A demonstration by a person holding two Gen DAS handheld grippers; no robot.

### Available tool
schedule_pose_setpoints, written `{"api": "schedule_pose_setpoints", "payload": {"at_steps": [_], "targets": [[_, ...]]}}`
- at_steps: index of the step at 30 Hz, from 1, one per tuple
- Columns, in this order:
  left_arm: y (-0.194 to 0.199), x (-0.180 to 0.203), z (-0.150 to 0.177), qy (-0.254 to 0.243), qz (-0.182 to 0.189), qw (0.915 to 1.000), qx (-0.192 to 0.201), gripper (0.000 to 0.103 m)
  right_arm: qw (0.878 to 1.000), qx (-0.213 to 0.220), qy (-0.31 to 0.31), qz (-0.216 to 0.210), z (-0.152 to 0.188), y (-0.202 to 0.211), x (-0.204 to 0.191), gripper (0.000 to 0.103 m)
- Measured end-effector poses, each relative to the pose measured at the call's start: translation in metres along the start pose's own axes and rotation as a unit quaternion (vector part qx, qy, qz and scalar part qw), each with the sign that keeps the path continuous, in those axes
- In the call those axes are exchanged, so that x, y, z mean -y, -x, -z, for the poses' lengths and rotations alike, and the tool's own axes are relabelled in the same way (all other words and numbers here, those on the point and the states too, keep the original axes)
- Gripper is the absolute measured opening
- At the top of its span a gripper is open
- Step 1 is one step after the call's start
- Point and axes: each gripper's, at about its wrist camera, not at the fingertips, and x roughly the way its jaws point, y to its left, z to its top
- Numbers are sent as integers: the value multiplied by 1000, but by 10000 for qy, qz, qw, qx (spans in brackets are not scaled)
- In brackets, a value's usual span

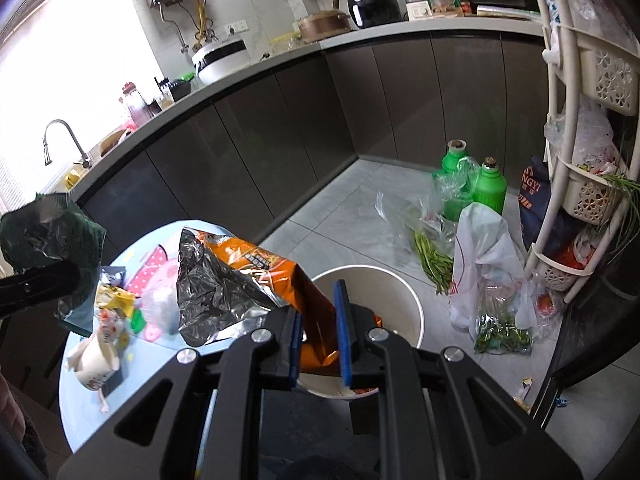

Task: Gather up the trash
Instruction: 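Carry the chip bag and green wrapper over the white bin, then open the right gripper over the bin while the left releases the green wrapper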

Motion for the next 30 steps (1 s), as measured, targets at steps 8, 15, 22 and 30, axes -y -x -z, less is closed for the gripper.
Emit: {"api": "schedule_pose_setpoints", "payload": {"at_steps": [8, 15, 22, 30], "targets": [[-40, -6, -9, 17, 25, 9996, -281, 1, 9993, -329, 63, 133, 4, -48, 11, 16], [-61, -12, -10, 59, 40, 9991, -419, 1, 9985, -486, 114, 211, 6, -76, 17, 28], [-77, -9, -13, 107, 61, 9985, -535, 1, 9977, -524, 378, 202, 10, -79, 14, 53], [-92, -9, -10, 167, 125, 9974, -687, 1, 9976, -523, 422, 166, 14, -76, 15, 64]]}}
